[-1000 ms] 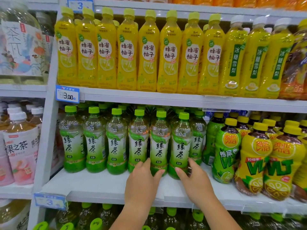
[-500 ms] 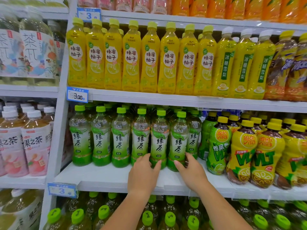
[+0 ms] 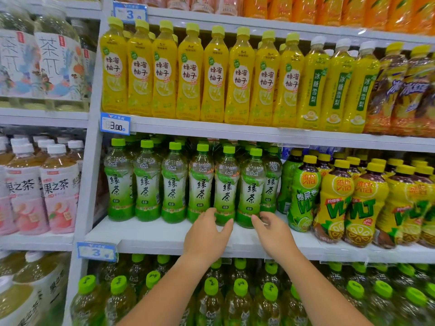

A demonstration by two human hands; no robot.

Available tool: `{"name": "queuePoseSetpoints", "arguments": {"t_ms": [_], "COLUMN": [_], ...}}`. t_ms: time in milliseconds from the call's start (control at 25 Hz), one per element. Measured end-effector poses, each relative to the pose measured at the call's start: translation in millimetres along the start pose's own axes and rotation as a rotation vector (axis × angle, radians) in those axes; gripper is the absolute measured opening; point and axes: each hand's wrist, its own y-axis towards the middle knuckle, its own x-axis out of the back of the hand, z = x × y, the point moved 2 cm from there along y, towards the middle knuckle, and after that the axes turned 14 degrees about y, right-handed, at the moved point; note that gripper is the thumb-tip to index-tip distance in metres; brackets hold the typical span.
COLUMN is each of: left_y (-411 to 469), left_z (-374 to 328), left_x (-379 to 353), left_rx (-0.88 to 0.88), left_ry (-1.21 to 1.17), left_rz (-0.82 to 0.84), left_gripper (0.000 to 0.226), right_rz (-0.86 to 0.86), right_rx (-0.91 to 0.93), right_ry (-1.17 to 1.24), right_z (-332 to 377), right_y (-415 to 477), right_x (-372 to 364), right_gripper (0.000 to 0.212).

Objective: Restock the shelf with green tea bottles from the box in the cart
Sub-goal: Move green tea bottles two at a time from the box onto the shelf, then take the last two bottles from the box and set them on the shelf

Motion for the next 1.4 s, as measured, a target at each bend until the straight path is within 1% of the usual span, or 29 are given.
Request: {"name": "queuePoseSetpoints", "arguments": {"t_ms": [80,200,360,480,600,680,840,1040,1160,1240,1400], "left_y": [-9,-23,-32,-37,-49,-58,-70,-71,-74,-75,-82], "left_z": [0,2,4,-2,-8,-16,-45,-115,-153,-170,-189], "left_x": [3,6,20,38,59,76,121,203,246,266,282], "left_rx": [-0.037,-0.084,-0.048,0.05,0.213,0.306,0.41,0.476,0.454,0.441,0.364], "left_ry": [-0.058,-0.162,-0.287,-0.349,-0.387,-0.37,-0.302,-0.332,-0.321,-0.318,-0.339], "left_rz": [0.045,0.125,0.215,0.335,0.495,0.598,0.748,0.815,0.848,0.874,0.9], "left_gripper": [0.071,0.067,0.061,0.057,0.058,0.058,0.057,0.054,0.053,0.055,0.056], "right_rz": [-0.005,0.0,0.059,0.113,0.162,0.182,0.227,0.237,0.247,0.222,0.139], "right_rx": [0.009,-0.001,-0.037,-0.137,-0.271,-0.375,-0.554,-0.674,-0.743,-0.78,-0.796], "right_ry": [0.055,0.155,0.171,0.13,0.086,0.071,0.09,0.065,0.048,0.031,-0.002], "right_z": [1,3,5,14,31,46,89,157,189,207,238], "right_y": [-11,-25,-39,-48,-65,-77,-100,-125,-140,-149,-170], "right_x": [1,4,11,20,32,43,74,124,153,173,205], "right_gripper": [0.051,0.049,0.046,0.046,0.045,0.045,0.049,0.049,0.047,0.05,0.055]}}
